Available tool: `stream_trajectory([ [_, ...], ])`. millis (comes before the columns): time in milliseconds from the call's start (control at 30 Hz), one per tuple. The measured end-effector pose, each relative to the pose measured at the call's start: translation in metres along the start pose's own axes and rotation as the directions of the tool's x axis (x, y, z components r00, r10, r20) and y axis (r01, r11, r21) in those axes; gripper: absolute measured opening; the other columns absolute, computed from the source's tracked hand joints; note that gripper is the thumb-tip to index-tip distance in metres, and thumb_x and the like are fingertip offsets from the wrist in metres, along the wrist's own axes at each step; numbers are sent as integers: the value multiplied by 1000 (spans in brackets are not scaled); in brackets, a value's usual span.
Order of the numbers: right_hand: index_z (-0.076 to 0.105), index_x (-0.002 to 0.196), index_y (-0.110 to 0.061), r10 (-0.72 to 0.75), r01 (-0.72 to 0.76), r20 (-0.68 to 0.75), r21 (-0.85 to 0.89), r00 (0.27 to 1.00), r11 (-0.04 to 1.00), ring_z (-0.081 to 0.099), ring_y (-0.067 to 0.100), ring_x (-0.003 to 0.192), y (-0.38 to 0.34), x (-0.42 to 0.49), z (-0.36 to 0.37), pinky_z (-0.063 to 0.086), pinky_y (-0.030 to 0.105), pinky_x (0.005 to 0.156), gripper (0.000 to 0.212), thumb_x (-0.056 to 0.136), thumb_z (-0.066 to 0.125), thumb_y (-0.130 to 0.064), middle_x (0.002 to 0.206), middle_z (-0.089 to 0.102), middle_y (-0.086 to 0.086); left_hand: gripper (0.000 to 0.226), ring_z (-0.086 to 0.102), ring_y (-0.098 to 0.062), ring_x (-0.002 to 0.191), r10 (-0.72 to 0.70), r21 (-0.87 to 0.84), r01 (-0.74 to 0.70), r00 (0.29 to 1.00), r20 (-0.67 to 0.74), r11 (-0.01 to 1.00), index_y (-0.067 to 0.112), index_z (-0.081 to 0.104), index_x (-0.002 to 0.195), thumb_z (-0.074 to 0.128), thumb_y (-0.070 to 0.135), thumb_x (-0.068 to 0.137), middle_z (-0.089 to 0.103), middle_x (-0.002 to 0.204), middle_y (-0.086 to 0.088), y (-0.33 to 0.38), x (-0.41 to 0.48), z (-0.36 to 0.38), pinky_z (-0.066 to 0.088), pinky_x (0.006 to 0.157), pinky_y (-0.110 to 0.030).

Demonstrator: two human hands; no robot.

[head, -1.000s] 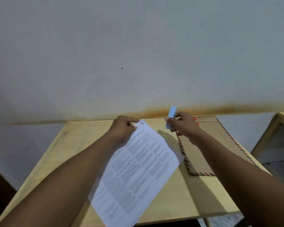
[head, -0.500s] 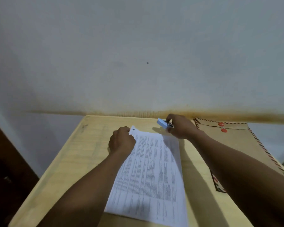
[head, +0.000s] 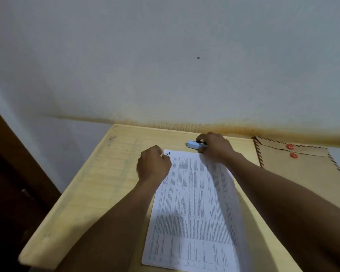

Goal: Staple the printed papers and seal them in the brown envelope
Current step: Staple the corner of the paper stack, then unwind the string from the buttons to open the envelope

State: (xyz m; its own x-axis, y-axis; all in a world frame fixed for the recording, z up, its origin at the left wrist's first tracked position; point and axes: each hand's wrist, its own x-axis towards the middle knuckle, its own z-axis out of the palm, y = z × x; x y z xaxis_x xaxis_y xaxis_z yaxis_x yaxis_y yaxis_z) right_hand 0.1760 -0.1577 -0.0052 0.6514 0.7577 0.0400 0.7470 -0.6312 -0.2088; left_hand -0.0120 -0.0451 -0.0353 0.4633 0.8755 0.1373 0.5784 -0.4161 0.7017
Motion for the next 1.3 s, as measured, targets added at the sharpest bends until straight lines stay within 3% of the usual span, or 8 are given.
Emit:
stream_trajectory([
  [233,52,138,-32,100,-97,-17,119,995,988,45,28,129,5,-14,-11,36,44,96,48,91,61,-40,136,52,0,20,68,-30,86,-9,33,8,1000,16,999,21,70,105,59,29,92,73,97,-3,2,2,-1,54,72,-35],
  [400,54,133,-29,155,-147,-58,124,986,981,46,29,128,35,-42,-35,40,46,101,42,92,61,-38,132,53,4,21,65,-29,92,54,118,-49,998,-39,992,20,68,110,55,28,95,66,113,0,20,0,-2,45,72,-35],
  [600,56,131,-29,375,-373,-30,57,927,926,44,33,132,102,-94,-57,41,53,104,42,92,59,-46,143,48,8,21,64,-28,100,256,53,-259,965,56,964,22,67,113,54,26,97,62,119,1,78,-18,21,40,77,-32],
  [733,58,125,-29,490,-492,34,46,871,870,53,30,115,134,-135,-53,45,56,100,38,93,54,-49,130,54,8,26,62,-22,113,478,-43,-479,857,190,876,23,67,118,57,26,95,60,123,1,118,-41,48,48,85,-34],
  [900,63,120,-31,409,-411,72,11,910,912,55,21,106,137,-170,-56,52,43,94,34,90,60,-46,121,57,1,38,48,-22,128,618,-74,-649,674,405,757,22,59,133,59,30,96,54,132,-1,147,-68,85,49,94,-37],
  [1000,68,118,-23,308,-313,145,7,940,950,59,18,107,126,-179,-60,52,35,94,27,94,60,-32,120,65,0,44,43,-22,132,623,-71,-674,631,462,735,22,55,139,59,32,97,49,139,-1,153,-77,99,46,97,-35],
  [1167,66,124,-19,200,-228,276,70,940,971,60,18,113,113,-191,-69,49,35,100,29,97,60,-27,124,66,0,56,39,-23,140,608,5,-728,577,546,686,24,45,151,58,39,99,43,154,-1,152,-85,106,42,108,-39],
  [1300,70,116,-18,196,-244,227,206,954,948,62,17,107,120,-192,-71,49,31,94,24,95,64,-29,119,68,2,52,39,-26,141,566,81,-770,532,630,633,26,48,149,51,45,101,44,156,-3,144,-90,108,40,113,-44],
])
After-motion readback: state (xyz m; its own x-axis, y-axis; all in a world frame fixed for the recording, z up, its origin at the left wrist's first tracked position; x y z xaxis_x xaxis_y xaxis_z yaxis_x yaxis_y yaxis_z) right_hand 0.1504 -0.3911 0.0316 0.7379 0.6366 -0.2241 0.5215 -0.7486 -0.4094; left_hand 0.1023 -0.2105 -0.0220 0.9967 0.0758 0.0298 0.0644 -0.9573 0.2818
